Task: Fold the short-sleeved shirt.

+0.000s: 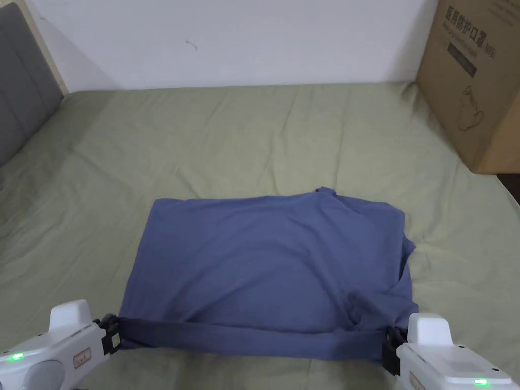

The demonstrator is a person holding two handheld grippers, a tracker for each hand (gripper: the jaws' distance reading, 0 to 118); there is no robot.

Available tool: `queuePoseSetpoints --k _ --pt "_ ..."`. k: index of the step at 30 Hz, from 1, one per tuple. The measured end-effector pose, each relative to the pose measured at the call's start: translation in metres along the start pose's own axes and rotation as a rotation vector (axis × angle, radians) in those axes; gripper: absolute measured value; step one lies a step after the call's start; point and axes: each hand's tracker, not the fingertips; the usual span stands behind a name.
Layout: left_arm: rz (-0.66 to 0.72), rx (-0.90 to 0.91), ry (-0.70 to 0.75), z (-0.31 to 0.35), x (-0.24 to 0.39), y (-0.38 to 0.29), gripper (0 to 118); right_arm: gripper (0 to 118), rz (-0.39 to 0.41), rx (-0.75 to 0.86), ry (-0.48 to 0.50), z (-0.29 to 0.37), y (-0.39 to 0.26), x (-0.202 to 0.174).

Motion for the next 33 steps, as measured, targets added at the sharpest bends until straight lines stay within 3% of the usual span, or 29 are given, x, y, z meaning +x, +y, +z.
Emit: queuePoseSetpoints --k 4,12,20,28,30,31,33 --pt "-0.005 0.058 -0.011 -0.004 0.004 0.027 0 7 0.036 0.105 -0.02 0.013 0.038 -0.002" --pt "-0.054 0.1 -0.002 -0.051 0.017 0.085 0 7 0.045 0.149 -0.023 -0.049 0.093 0.034" --pt "-0.163 -0.039 0.055 -0.148 0.034 0.106 0 7 0.048 0.001 -0.053 -0.154 0.102 0.058" --pt "-0.193 -0.185 0.093 -0.191 0.046 0.085 1 7 -0.059 -0.158 -0.045 -0.191 0.089 0.053" --pt "-0.166 -0.181 0.097 -0.186 0.048 0.089 13 8 -0.063 -0.152 -0.045 -0.185 0.091 0.053" --pt "-0.133 -0.191 0.089 -0.184 0.048 0.092 29 15 -0.065 -0.145 -0.044 -0.181 0.094 0.052" --pt "-0.103 -0.183 0.079 -0.176 0.045 0.099 73 47 -0.056 -0.102 -0.054 -0.164 0.102 0.048"
